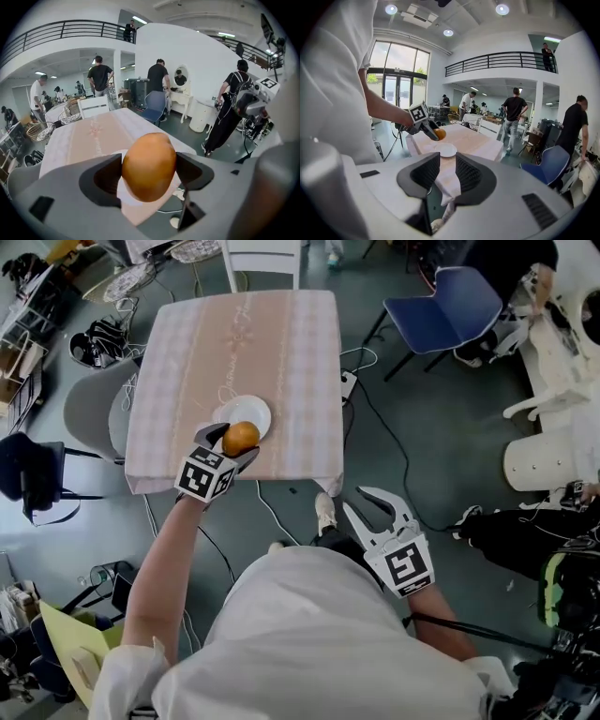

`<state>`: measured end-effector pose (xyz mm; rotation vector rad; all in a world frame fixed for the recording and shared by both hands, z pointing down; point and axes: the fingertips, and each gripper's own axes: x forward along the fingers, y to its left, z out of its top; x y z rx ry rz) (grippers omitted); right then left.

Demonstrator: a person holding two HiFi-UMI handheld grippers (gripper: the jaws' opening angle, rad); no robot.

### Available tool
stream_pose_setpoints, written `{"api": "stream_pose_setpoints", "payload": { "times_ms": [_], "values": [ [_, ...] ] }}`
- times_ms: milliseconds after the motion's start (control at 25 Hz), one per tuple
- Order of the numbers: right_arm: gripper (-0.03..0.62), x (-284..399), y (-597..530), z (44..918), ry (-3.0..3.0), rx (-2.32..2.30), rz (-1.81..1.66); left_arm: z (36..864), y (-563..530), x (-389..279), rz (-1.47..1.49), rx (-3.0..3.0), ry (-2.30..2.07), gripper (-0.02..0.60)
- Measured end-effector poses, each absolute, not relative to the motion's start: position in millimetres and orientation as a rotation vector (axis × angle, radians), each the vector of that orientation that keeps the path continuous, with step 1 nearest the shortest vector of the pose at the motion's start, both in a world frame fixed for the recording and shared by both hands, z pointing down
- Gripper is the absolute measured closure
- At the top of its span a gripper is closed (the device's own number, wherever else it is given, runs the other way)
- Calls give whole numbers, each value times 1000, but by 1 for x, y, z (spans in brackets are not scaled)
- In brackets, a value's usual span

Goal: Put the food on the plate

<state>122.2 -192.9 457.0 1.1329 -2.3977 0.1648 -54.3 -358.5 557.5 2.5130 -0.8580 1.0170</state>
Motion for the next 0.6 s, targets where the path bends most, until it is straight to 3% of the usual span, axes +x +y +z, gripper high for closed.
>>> {"api": "stream_pose_setpoints", "payload": {
  "times_ms": [600],
  "values": [
    [480, 213, -287, 487, -2376, 1062, 269, 675, -452, -66, 1397, 2237, -906, 212]
  ]
}}
